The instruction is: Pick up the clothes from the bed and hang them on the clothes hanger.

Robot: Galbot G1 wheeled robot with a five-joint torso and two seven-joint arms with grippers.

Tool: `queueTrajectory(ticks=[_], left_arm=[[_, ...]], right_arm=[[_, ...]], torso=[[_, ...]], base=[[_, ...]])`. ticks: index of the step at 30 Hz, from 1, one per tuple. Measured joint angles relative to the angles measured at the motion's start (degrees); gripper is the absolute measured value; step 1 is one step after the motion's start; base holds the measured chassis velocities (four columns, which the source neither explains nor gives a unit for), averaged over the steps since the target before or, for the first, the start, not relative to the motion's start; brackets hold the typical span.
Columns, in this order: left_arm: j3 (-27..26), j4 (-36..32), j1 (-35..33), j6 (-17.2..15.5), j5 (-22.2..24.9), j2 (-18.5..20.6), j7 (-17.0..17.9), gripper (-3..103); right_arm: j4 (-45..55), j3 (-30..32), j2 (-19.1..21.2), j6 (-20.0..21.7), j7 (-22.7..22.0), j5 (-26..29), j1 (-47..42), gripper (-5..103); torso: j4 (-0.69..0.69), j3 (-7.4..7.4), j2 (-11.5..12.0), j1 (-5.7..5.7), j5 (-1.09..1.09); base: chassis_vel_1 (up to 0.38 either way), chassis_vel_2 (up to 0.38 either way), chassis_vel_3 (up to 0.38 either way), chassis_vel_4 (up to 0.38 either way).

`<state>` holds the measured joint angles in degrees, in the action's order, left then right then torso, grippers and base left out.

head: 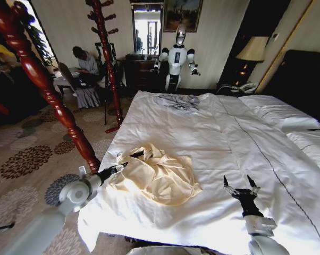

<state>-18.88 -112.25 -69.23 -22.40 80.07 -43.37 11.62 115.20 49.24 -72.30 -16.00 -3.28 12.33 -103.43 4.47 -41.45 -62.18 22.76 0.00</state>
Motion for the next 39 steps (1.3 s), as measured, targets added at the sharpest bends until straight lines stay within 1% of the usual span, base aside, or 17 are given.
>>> queueTrajectory(ticks=[15,28,29,30,31,32,34,35,36,37,38,39], left_arm=[[3.26,4.56,1.93,0.51,-1.82,-2.55,-1.43,100],[6.49,7.69,4.63,0.91,-2.11,-4.41,-1.21,100],[6.83,7.85,4.88,0.93,-2.12,-4.64,-1.10,102],[7.14,7.94,5.09,0.97,-2.13,-4.93,-0.89,99],[7.27,7.96,5.12,0.97,-2.13,-5.08,-0.68,99],[7.34,7.98,5.12,0.92,-2.14,-5.13,-0.51,94],[7.43,8.08,5.12,0.88,-2.17,-5.22,-0.25,94],[7.49,8.32,5.02,0.88,-2.21,-5.38,0.03,84],[7.50,8.50,4.93,0.98,-2.21,-5.48,0.08,78],[7.53,8.61,4.88,1.12,-2.21,-5.55,0.09,78],[7.55,8.78,4.85,1.30,-2.22,-5.67,0.13,73],[7.55,8.78,4.85,1.30,-2.22,-5.67,0.13,73]], right_arm=[[0.00,0.00,0.00,0.00,0.00,0.00,0.00,100],[0.00,0.00,0.00,0.00,0.00,0.00,0.00,100],[0.00,0.00,0.00,0.00,0.00,0.00,0.00,100],[0.00,0.00,0.00,0.00,0.00,0.00,0.00,100],[0.00,0.00,0.00,0.00,0.00,0.00,0.00,100],[0.00,0.00,0.00,0.00,0.00,0.00,0.00,100],[0.00,0.00,0.00,0.00,0.00,0.00,0.00,100],[0.00,0.00,0.00,0.00,0.00,0.00,0.00,100],[0.00,0.00,0.00,0.00,0.00,0.00,-0.01,100],[0.00,0.00,0.01,0.00,0.00,0.00,0.00,100],[0.00,0.00,0.00,0.00,0.00,0.00,0.00,100],[0.00,0.00,0.00,0.00,0.00,0.00,0.00,100]], torso=[[-0.01,0.00,0.00,0.00,0.01],[0.00,0.00,0.01,0.00,0.01],[0.00,0.00,0.01,0.00,0.01],[0.00,0.00,0.01,0.00,0.01],[-0.01,0.00,0.01,0.00,0.01],[-0.01,0.00,0.01,0.00,0.01],[-0.01,0.00,0.01,0.00,0.01],[-0.01,0.00,0.01,0.00,0.01],[-0.01,0.00,0.01,0.00,0.01],[-0.01,0.00,0.01,0.00,0.01],[-0.02,0.00,0.01,0.00,0.02],[-0.02,0.00,0.01,0.00,0.02]], base=[[0.000,0.000,0.000,0.000],[0.000,0.000,0.000,0.000],[0.000,0.000,0.000,0.000],[0.000,0.000,0.000,0.000],[0.000,0.000,0.000,0.000],[0.000,0.000,0.000,0.000],[0.000,0.000,0.000,0.000],[0.000,0.000,0.000,0.000],[0.000,0.000,0.000,0.000],[0.000,0.000,0.000,0.000],[0.000,0.000,0.000,0.000],[0.000,0.000,0.000,0.000]])
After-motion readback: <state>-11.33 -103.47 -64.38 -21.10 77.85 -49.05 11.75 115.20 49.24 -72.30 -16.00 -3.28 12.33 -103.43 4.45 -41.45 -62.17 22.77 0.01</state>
